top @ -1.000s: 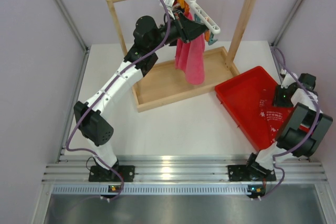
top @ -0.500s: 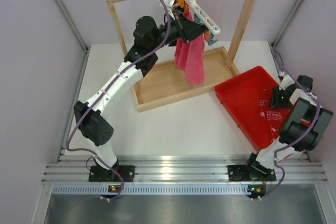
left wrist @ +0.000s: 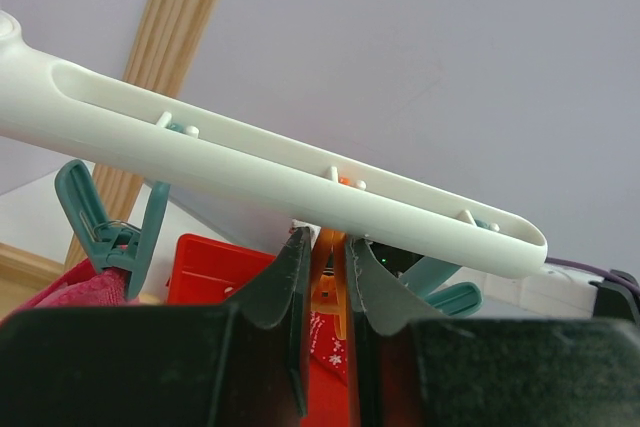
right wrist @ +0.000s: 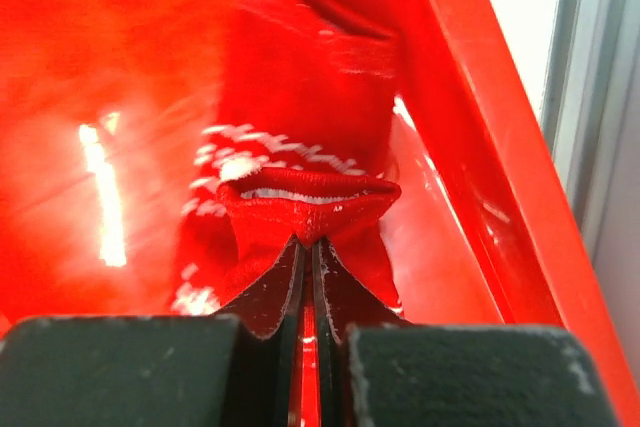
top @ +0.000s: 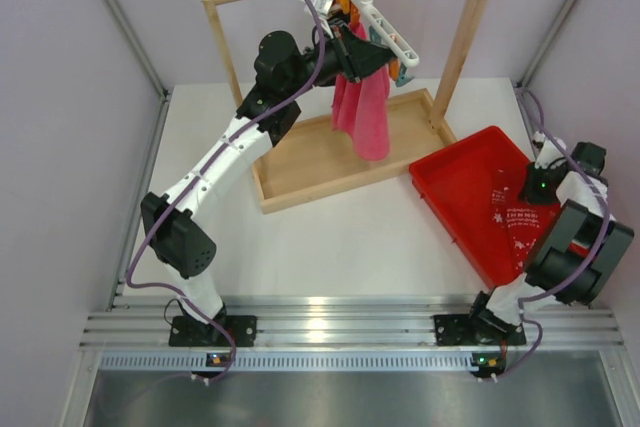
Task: Clip the socks to the hanger
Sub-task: Pick up the sock from the bin.
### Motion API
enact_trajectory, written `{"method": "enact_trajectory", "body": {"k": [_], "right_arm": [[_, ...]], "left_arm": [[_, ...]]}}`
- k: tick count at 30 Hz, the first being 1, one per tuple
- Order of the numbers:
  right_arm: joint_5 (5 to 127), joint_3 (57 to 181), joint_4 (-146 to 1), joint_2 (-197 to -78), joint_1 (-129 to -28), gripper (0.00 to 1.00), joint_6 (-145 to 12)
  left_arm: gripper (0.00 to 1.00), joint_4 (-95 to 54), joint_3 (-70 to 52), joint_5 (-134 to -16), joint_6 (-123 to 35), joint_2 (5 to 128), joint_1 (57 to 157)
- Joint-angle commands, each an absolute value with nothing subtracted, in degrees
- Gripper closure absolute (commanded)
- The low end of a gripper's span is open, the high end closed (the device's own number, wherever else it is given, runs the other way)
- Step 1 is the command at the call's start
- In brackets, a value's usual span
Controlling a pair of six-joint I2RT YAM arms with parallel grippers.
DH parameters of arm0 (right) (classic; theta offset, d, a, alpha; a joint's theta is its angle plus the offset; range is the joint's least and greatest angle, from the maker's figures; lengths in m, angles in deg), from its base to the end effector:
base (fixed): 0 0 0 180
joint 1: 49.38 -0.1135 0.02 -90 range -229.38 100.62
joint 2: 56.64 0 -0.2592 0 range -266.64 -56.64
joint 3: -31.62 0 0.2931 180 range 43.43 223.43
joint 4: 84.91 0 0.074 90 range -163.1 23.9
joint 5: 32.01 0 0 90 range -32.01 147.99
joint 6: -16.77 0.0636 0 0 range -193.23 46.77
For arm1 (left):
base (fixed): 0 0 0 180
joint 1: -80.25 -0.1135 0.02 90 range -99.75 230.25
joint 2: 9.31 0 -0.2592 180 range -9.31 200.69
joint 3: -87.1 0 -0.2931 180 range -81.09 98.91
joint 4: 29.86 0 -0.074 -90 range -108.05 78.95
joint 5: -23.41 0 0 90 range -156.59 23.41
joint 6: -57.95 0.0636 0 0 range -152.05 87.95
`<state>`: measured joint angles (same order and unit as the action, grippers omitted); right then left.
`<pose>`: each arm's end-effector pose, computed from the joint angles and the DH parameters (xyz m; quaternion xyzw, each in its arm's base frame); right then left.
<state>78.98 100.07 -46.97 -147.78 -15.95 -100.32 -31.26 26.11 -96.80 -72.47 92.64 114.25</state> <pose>0.3138 -0.1799 0.1434 0.0065 0.9522 0.0266 0.3041 0.3769 -0.2928 0.4939 0.1795 0.5753 -0.5950 0.5318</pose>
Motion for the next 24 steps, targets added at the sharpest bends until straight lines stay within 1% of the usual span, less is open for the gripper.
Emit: {"method": "enact_trajectory", "body": {"k": [1,3,4,6,9,11,16,17,19,21,22,24], "right_arm": [[87.6,103.2,-41.6,-139.9,-14.1,1.0,-104.8],[90.8,104.6,-38.2,-136.2,-13.3,1.0,-107.6],[94.9,105.1,-36.9,-135.0,-12.9,1.0,-108.8],[97.4,106.3,-34.2,-131.6,-12.7,1.0,-112.2],[104.8,108.5,-28.7,-128.2,-12.4,1.0,-118.5],[111.9,109.8,-24.8,-126.2,-12.2,1.0,-122.8],[128.4,114.0,-22.9,-123.5,-13.3,1.0,-124.2],[130.1,114.4,-23.4,-122.8,-13.9,1.0,-123.8],[132.3,114.5,-27.5,-121.7,-17.1,1.0,-119.8],[131.2,111.7,-41.3,-119.0,-21.8,1.0,-106.8],[130.5,110.2,-53.3,-117.9,-23.3,1.0,-97.1],[128.9,105.7,-65.3,-115.0,-27.9,1.0,-88.7]], "left_arm": [[1.0,-31.0,25.5,-94.6,-72.4,91.3,113.1],[1.0,-31.0,25.6,-94.8,-72.4,91.2,113.1],[1.0,-31.0,25.6,-94.7,-72.5,91.2,113.1],[1.0,-30.9,25.7,-94.9,-72.7,91.1,113.1],[1.0,-30.7,25.5,-95.0,-72.7,91.1,113.0],[1.0,-30.7,25.3,-95.1,-72.7,90.8,113.1],[1.0,-30.8,25.3,-95.7,-72.7,90.6,113.0],[1.0,-30.8,25.3,-95.7,-72.8,90.6,113.1],[1.0,-30.8,25.5,-95.9,-72.9,90.7,113.1],[1.0,-30.9,25.4,-96.2,-73.3,90.8,113.0],[1.0,-31.1,25.3,-96.4,-73.4,90.8,113.0],[1.0,-31.2,25.1,-96.6,-73.8,90.9,113.0]]}}
